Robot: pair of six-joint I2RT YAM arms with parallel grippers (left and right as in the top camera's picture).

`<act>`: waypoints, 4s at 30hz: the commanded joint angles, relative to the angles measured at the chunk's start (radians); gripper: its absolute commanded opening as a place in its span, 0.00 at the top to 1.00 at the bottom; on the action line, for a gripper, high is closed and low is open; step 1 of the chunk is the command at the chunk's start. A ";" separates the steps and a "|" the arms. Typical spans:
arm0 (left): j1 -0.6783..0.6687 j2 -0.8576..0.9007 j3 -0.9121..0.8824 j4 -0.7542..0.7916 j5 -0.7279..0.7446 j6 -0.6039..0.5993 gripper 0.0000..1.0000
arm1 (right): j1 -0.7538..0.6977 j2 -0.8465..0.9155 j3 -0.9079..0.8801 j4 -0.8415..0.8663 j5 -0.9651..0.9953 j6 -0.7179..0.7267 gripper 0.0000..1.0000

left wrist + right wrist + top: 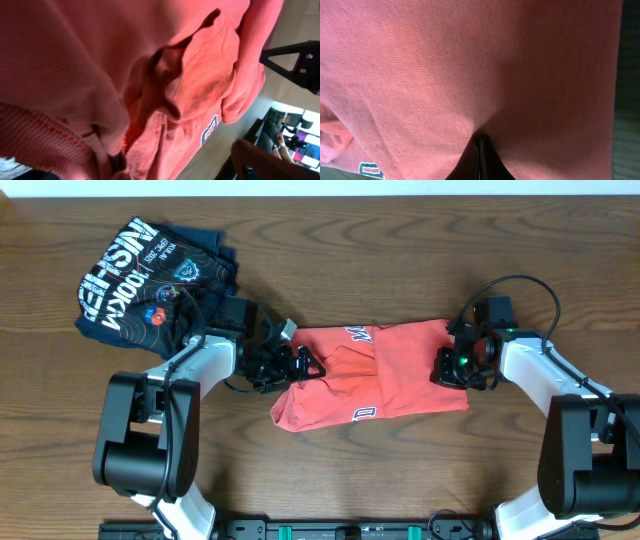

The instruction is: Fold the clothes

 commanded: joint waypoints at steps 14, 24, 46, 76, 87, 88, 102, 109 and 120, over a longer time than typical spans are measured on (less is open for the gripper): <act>-0.006 0.098 -0.069 0.079 -0.056 -0.081 0.48 | 0.005 0.005 -0.001 -0.001 0.014 0.011 0.99; -0.012 0.097 -0.069 0.071 -0.058 -0.083 0.94 | 0.002 -0.005 -0.001 0.000 0.015 0.011 0.99; 0.099 -0.252 0.271 -0.644 -0.460 0.114 0.94 | -0.129 -0.286 -0.001 -0.016 0.014 0.048 0.99; -0.634 0.026 0.394 -0.195 -0.557 -0.321 0.76 | -0.123 -0.285 -0.001 -0.041 0.014 0.063 0.99; -0.653 0.025 0.463 -0.240 -0.404 -0.328 0.41 | -0.021 -0.285 -0.029 -0.023 0.040 0.062 0.94; -0.652 0.024 0.480 -0.268 -0.407 -0.308 0.41 | -0.015 -0.285 -0.029 -0.023 0.040 0.058 0.93; -0.658 -0.006 0.652 -0.368 -0.479 -0.131 0.39 | -0.001 -0.285 -0.029 -0.016 0.040 0.032 0.86; -0.616 -0.081 0.689 -0.587 -0.809 -0.088 0.36 | 0.047 -0.285 -0.029 -0.019 -0.248 -0.228 0.78; -0.379 -0.321 0.721 -0.750 -0.960 -0.089 0.29 | 0.380 -0.306 -0.003 -0.026 -0.068 -0.267 0.64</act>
